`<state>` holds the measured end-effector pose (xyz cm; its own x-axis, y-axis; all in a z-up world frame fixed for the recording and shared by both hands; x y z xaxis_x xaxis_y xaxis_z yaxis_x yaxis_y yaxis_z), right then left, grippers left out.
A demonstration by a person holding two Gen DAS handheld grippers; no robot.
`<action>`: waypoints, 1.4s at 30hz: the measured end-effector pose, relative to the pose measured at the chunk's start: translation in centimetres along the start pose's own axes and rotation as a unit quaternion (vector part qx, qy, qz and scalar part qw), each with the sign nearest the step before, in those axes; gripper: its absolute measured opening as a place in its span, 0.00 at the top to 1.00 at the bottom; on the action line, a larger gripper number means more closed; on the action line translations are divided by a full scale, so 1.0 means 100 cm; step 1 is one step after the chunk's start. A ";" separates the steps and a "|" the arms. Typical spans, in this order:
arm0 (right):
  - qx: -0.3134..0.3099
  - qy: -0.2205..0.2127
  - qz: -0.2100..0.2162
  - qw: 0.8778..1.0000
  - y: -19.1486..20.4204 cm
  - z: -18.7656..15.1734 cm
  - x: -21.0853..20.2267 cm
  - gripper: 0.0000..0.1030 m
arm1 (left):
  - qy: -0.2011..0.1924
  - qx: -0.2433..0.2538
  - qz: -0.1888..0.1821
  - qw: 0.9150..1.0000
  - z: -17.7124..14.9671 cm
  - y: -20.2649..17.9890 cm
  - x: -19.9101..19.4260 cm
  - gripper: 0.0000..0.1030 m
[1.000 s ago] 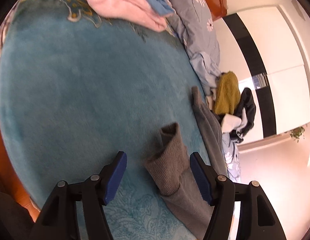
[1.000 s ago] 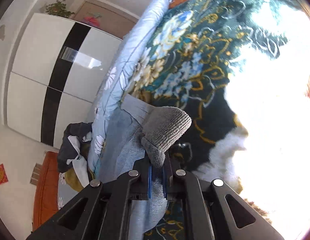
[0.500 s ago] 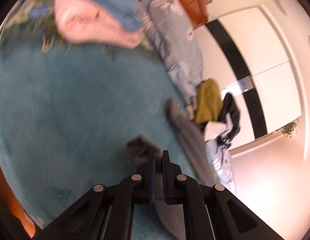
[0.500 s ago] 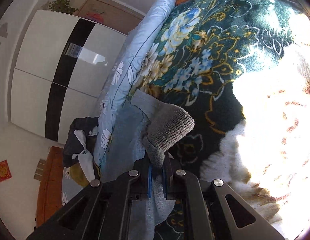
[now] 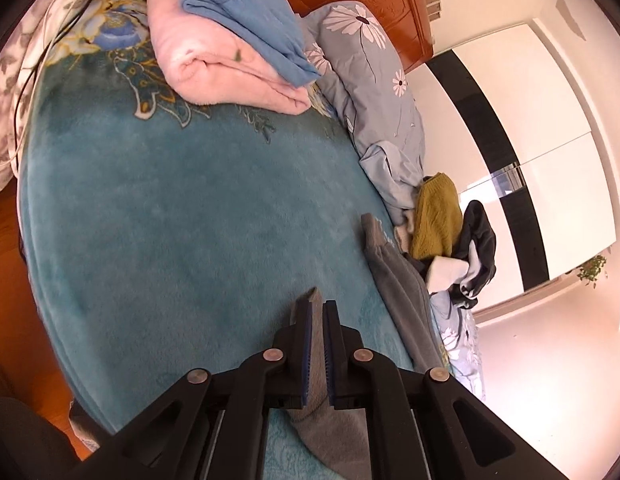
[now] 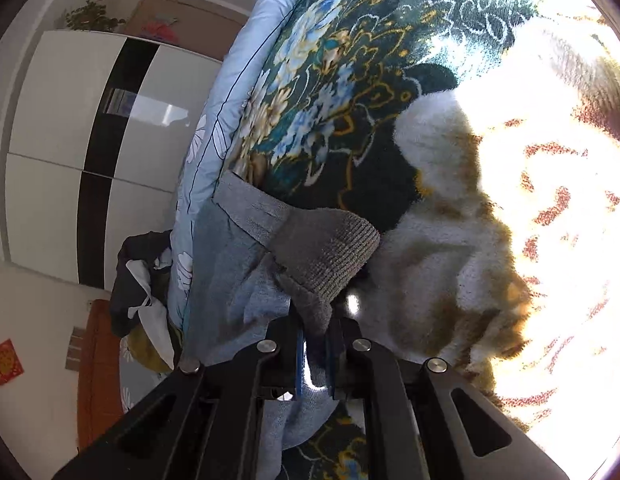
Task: Fold clothes
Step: 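Hold the cuff with the right tool while the left tool grasps the sweatpants fabric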
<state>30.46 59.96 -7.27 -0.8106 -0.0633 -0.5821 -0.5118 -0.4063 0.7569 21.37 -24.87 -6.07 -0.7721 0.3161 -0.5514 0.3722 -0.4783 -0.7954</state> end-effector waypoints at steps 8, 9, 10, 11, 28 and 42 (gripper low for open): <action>-0.007 0.013 -0.007 1.000 0.001 -0.001 0.009 0.91 | 0.059 0.030 0.021 0.998 -0.053 0.010 0.017 0.46; -0.008 0.014 -0.007 1.000 0.001 0.000 0.009 0.91 | 0.071 0.034 0.023 0.997 -0.061 0.010 0.022 0.46; -0.005 0.014 -0.008 1.000 0.000 0.000 0.009 0.91 | 0.086 0.032 0.014 0.996 -0.067 0.010 0.028 0.47; -0.002 0.015 -0.008 1.000 -0.001 -0.001 0.009 0.91 | 0.100 0.030 0.004 0.995 -0.073 0.009 0.034 0.47; 0.002 -0.021 0.085 0.996 0.043 0.004 -0.025 0.92 | 0.103 -0.030 -0.099 0.989 -0.038 -0.041 0.015 0.92; -0.049 -0.051 0.168 0.983 0.149 0.078 0.006 0.92 | 0.048 0.005 -0.079 0.996 0.040 -0.179 0.072 0.92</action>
Point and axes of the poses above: each gripper's, at about its wrist camera, not at the fingertips, and x roughly the way its jaws point, y to its left, z to its top, the point moved 6 cm from there along x, roughly the way its jaws point, and after that the axes turned 7 degrees about -x, right-handed, at the moved point
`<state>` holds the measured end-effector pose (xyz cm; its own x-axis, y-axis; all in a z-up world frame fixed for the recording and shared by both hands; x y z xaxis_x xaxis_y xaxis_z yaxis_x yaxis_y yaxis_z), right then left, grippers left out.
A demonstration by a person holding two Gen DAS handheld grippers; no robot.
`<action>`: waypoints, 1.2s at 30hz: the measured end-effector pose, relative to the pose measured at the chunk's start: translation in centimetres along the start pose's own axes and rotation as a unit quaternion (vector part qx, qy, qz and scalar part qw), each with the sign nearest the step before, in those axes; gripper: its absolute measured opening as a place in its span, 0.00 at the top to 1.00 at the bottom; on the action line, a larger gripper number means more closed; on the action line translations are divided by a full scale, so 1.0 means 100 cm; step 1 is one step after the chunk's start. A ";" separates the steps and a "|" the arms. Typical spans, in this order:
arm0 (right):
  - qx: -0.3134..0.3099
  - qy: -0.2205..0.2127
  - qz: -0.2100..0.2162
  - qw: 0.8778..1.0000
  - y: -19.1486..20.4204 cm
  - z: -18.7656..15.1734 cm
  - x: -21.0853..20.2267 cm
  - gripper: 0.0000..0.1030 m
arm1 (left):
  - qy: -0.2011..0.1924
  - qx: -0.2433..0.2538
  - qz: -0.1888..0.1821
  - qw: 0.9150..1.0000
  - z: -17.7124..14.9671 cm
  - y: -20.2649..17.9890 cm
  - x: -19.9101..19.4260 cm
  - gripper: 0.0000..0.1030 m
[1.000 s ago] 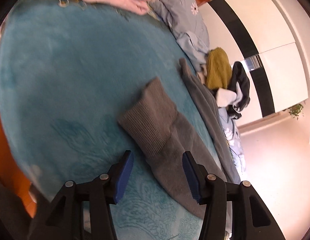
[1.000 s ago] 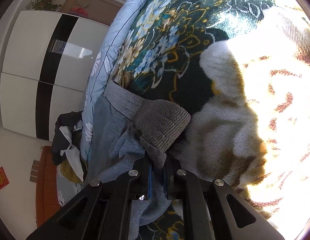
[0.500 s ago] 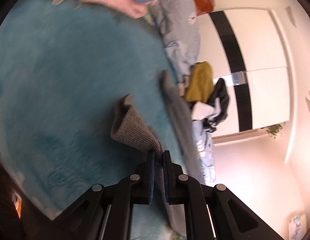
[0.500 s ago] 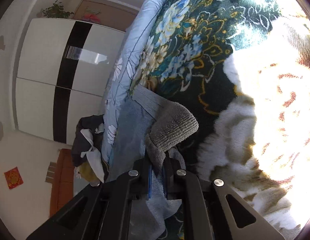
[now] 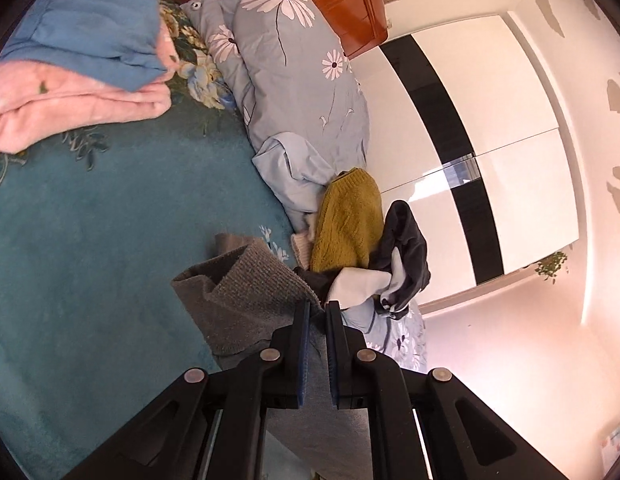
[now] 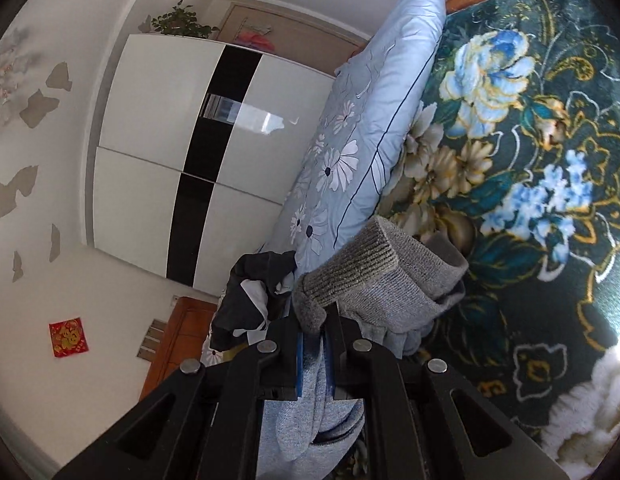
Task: Fold clothes
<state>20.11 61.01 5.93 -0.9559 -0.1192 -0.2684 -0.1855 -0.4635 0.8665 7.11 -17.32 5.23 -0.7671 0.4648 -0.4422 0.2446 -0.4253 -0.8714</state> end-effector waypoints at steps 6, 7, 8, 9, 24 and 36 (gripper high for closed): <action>-0.008 0.036 -0.027 0.999 0.007 0.030 0.082 0.92 | 0.023 0.022 0.100 0.994 0.029 -0.011 0.100 0.92; -0.010 0.046 -0.036 0.998 0.005 0.033 0.099 0.92 | 0.029 0.020 0.113 0.993 0.032 -0.007 0.119 0.92; -0.012 0.055 -0.046 0.997 0.003 0.036 0.115 0.92 | 0.035 0.018 0.125 0.991 0.034 -0.003 0.137 0.92; -0.013 0.059 -0.060 0.996 0.000 0.037 0.128 0.92 | 0.041 0.015 0.138 0.990 0.036 0.001 0.156 0.92; 0.014 0.101 -0.166 0.981 -0.071 0.017 0.204 0.90 | 0.107 -0.009 0.122 0.987 0.036 0.041 0.239 0.64; -0.110 0.102 -0.128 0.980 0.000 0.014 0.189 0.46 | 0.060 0.012 0.148 0.987 0.042 0.062 0.175 0.38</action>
Point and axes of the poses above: each gripper's, at about its wrist camera, not at the fingertips, and x roughly the way its jaws point, y to its left, z to its top, the point moved 6 cm from there along x, roughly the way its jaws point, and after that the axes turned 7 degrees about -x, right-handed, at the moved point
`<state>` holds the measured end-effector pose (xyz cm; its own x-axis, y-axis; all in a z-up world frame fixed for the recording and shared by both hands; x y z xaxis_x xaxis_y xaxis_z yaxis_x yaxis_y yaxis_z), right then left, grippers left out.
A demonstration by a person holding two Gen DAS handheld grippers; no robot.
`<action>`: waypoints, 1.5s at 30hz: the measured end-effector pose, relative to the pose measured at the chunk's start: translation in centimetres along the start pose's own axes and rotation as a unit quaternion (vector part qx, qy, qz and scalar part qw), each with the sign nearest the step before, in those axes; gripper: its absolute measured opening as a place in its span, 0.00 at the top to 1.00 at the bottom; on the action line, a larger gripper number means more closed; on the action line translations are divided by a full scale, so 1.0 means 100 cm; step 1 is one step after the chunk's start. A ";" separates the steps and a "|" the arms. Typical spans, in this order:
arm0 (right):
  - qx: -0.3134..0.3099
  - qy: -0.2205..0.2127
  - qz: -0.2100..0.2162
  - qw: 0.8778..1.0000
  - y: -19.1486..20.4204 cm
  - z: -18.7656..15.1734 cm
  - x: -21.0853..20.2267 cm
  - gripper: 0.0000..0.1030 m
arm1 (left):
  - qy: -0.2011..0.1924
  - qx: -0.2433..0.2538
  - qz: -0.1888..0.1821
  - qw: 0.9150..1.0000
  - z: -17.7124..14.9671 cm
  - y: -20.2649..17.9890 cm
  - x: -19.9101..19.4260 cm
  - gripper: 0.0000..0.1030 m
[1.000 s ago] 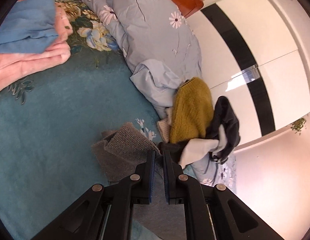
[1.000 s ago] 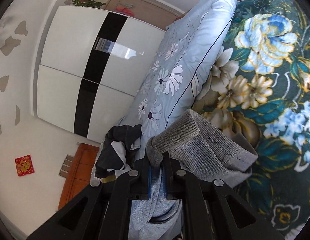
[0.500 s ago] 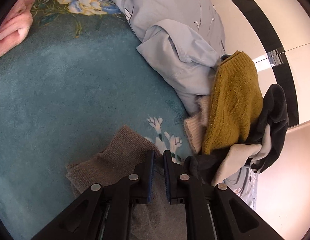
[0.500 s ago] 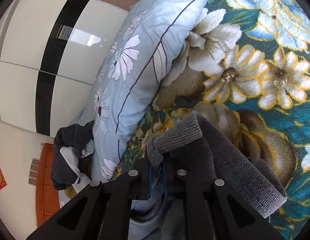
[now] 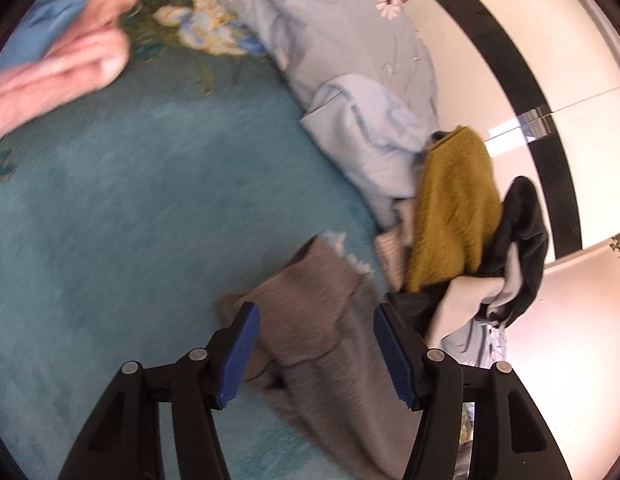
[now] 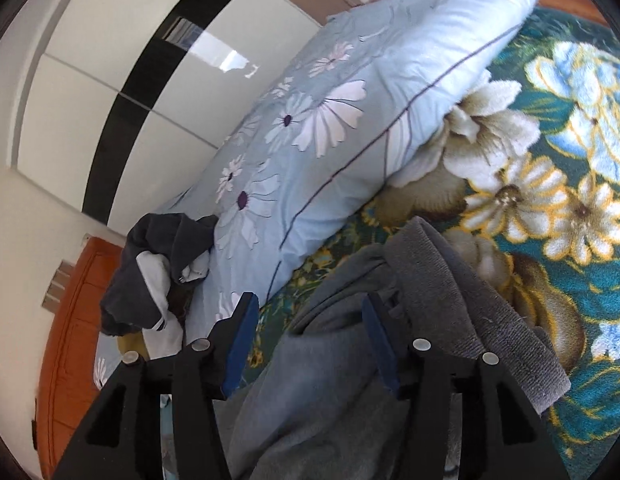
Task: Fold clothes
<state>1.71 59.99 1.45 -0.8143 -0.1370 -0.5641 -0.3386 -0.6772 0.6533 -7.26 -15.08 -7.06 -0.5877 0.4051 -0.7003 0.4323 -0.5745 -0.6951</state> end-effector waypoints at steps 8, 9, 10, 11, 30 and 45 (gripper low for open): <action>-0.006 -0.029 -0.023 0.999 -0.032 -0.050 -0.067 0.28 | 0.056 -0.069 -0.024 0.996 -0.021 0.040 0.024 0.38; 0.010 -0.028 -0.032 0.999 -0.046 -0.060 -0.071 0.28 | 0.055 -0.070 -0.023 0.996 -0.022 0.040 0.027 0.38; 0.025 -0.024 -0.041 0.999 -0.060 -0.069 -0.074 0.28 | 0.051 -0.071 -0.024 0.996 -0.021 0.039 0.029 0.37; 0.041 -0.015 -0.042 0.998 -0.070 -0.077 -0.073 0.28 | 0.046 -0.071 -0.025 0.996 -0.021 0.037 0.029 0.35; 0.157 -0.063 -0.024 0.985 -0.064 -0.094 -0.015 0.42 | 0.005 -0.099 -0.030 0.995 -0.015 0.028 0.048 0.72; 0.087 -0.035 0.046 0.995 -0.010 -0.114 -0.070 0.81 | -0.067 -0.036 -0.079 0.994 0.007 0.028 -0.057 0.81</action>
Point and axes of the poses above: each gripper's, at about its wrist camera, not at the fingertips, and x roughly the way its jaws point, y to its left, z to its top, the point moved 6 cm from there along x, roughly the way its jaws point, and after that the axes turned 7 degrees about -x, right-handed, at the moved point
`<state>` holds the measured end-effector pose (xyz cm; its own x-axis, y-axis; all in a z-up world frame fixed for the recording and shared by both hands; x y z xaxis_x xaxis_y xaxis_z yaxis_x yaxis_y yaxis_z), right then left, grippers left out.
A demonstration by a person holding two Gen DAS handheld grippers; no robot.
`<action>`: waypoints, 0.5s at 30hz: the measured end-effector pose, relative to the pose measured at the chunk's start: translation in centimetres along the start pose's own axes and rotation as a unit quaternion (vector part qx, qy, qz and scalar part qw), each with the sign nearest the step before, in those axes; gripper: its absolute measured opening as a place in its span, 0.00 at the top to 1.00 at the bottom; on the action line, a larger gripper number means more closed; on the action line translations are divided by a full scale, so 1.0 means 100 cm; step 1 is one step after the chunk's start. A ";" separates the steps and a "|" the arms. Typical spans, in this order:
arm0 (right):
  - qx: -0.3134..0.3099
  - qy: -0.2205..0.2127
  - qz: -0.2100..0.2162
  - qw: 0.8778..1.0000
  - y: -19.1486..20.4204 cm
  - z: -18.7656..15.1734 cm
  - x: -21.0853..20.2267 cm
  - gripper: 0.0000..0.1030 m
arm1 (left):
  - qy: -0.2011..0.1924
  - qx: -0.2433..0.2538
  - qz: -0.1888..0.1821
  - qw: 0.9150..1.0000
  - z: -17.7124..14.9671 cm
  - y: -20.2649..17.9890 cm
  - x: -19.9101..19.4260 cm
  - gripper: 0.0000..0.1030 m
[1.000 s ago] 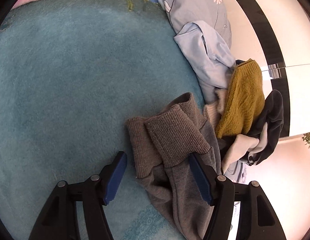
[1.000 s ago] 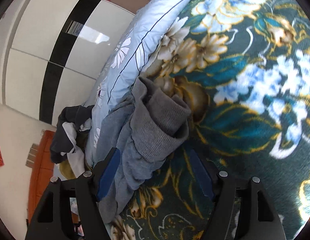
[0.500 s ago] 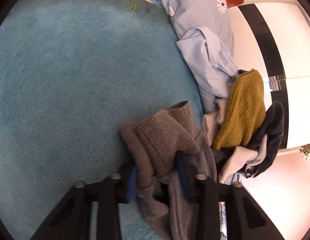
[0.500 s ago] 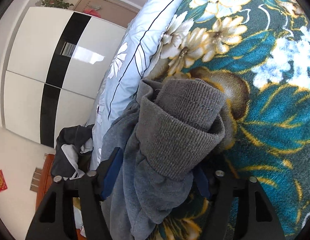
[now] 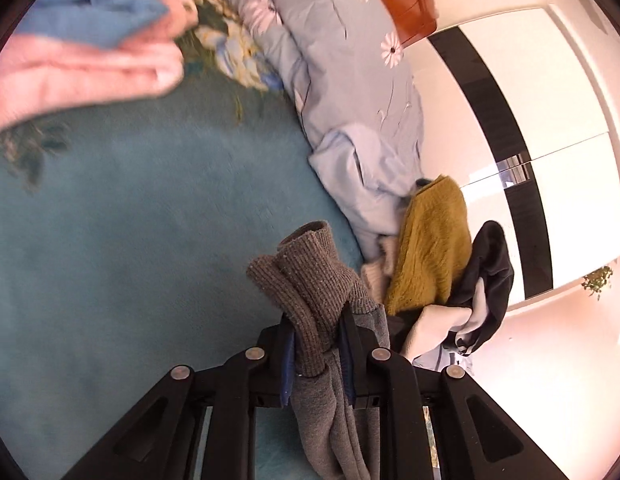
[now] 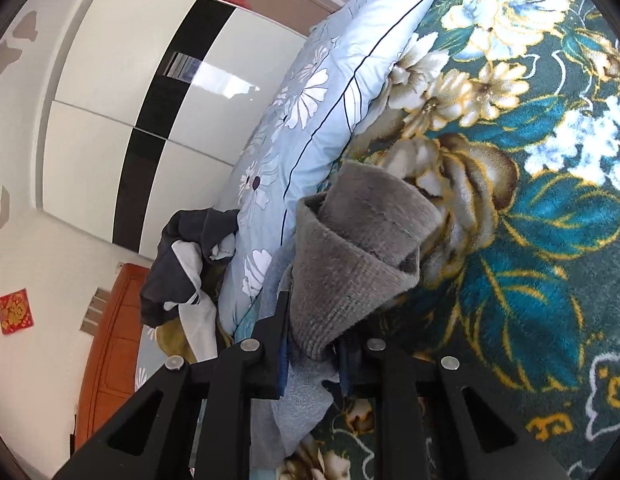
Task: Fold clothes
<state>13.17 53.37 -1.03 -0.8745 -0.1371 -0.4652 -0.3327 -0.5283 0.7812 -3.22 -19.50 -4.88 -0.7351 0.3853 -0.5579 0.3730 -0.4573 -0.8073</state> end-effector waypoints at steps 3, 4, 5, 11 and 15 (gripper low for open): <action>0.002 0.021 0.011 1.000 -0.004 -0.023 -0.013 0.82 | -0.005 0.007 0.004 1.000 0.009 0.017 -0.033 0.81; 0.002 0.026 0.012 1.000 -0.007 -0.031 -0.018 0.82 | -0.006 0.009 0.006 1.000 0.010 0.024 -0.043 0.81; 0.003 0.031 0.013 0.999 -0.009 -0.041 -0.023 0.82 | -0.008 0.009 0.006 1.000 0.011 0.032 -0.055 0.81; 0.011 0.050 0.019 0.999 -0.025 -0.077 -0.057 0.82 | -0.003 -0.009 0.015 1.000 0.007 0.092 -0.105 0.81; 0.034 0.065 0.004 0.997 -0.047 -0.091 -0.061 0.82 | 0.015 -0.040 0.022 0.999 -0.002 0.131 -0.105 0.80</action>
<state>23.24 49.07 -5.67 -0.8261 -0.2503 -0.5049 -0.3527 -0.4691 0.8097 9.48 -29.40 -9.61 -0.6997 0.3903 -0.5984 0.4500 -0.4099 -0.7934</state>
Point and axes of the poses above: each gripper's, at about its wrist camera, not at the fingertips, and x roughly the way its jaws point, y to its left, z to its top, the point moved 6 cm from there along x, roughly the way its jaws point, and after that the axes turned 7 degrees about -x, right-handed, at the moved point
